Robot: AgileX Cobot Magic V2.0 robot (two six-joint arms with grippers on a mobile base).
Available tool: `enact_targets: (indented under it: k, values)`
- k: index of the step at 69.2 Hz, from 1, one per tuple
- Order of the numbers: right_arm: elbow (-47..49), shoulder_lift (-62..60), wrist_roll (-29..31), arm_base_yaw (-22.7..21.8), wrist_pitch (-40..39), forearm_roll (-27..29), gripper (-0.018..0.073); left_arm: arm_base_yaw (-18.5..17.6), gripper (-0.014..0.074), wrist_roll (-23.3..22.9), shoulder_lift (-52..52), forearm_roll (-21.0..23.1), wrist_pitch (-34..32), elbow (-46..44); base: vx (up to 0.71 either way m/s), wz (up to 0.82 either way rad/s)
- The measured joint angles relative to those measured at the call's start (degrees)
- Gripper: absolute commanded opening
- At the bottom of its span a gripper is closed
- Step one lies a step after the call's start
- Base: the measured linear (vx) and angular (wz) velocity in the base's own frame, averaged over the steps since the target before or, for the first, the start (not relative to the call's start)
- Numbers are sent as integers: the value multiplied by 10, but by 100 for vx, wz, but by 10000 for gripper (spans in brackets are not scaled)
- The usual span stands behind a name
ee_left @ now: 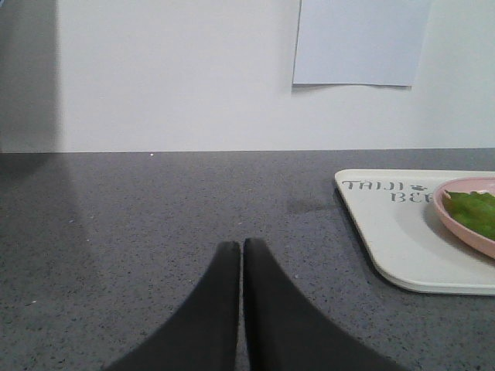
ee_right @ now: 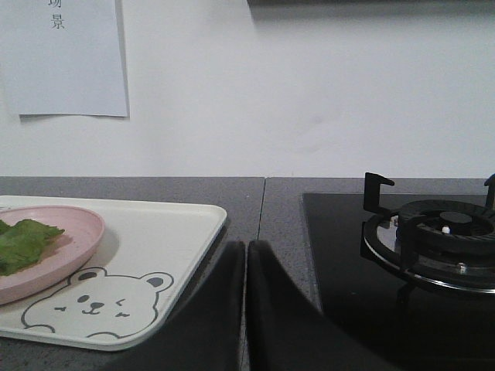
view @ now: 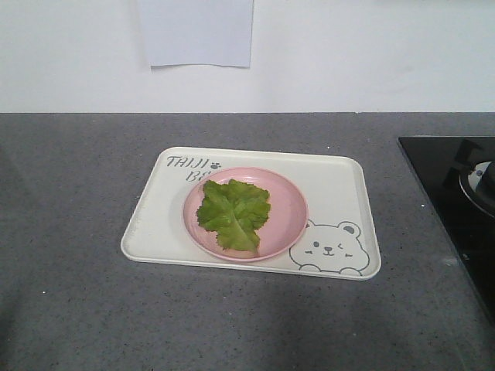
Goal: Transfer vegetables to tray and serve
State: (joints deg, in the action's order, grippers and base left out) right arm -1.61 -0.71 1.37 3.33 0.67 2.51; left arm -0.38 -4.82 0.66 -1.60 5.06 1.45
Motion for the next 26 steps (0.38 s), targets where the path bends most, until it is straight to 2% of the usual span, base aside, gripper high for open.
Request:
enact_targets:
  k: [26]
  values:
    - [0, 0, 0, 0, 0, 0, -2, 0, -6, 0, 0, 0, 0, 0, 0, 0]
